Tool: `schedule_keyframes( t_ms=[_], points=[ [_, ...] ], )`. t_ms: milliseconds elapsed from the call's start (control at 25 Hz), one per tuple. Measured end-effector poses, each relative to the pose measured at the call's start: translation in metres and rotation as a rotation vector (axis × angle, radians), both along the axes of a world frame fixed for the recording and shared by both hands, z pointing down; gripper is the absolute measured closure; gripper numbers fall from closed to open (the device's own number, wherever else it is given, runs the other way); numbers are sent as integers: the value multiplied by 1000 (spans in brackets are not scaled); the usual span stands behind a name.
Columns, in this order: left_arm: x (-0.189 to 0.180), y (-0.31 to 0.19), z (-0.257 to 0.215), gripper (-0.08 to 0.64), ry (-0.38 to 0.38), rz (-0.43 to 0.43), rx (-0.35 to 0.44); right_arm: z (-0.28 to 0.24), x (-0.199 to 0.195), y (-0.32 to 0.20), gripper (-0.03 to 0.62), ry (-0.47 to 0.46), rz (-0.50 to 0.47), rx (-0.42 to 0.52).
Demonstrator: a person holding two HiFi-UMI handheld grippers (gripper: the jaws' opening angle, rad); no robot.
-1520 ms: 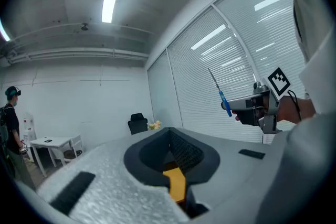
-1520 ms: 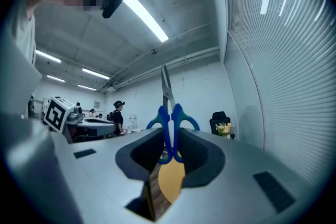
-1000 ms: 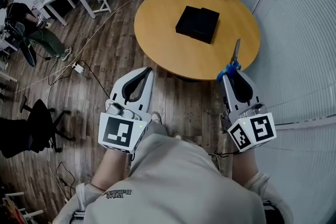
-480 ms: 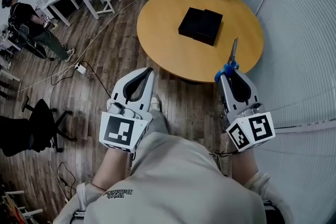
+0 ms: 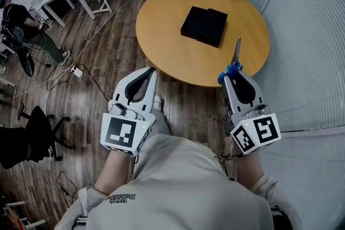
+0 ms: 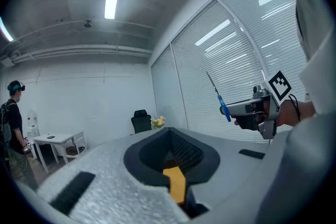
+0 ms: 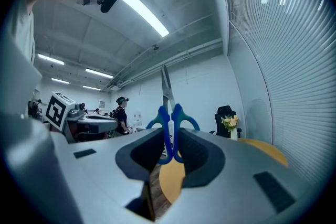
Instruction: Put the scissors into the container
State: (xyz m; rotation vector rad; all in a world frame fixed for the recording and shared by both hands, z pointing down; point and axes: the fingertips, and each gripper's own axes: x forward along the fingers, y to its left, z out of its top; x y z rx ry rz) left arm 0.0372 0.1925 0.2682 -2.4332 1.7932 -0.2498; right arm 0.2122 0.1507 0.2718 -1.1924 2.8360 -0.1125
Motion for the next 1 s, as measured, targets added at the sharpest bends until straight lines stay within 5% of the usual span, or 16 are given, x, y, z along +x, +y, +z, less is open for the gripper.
schedule_keyframes(
  t_ms=[1000],
  points=[
    [-84, -241, 28, 538, -14, 283, -129, 41, -102, -194, 497, 106, 225, -185]
  ],
)
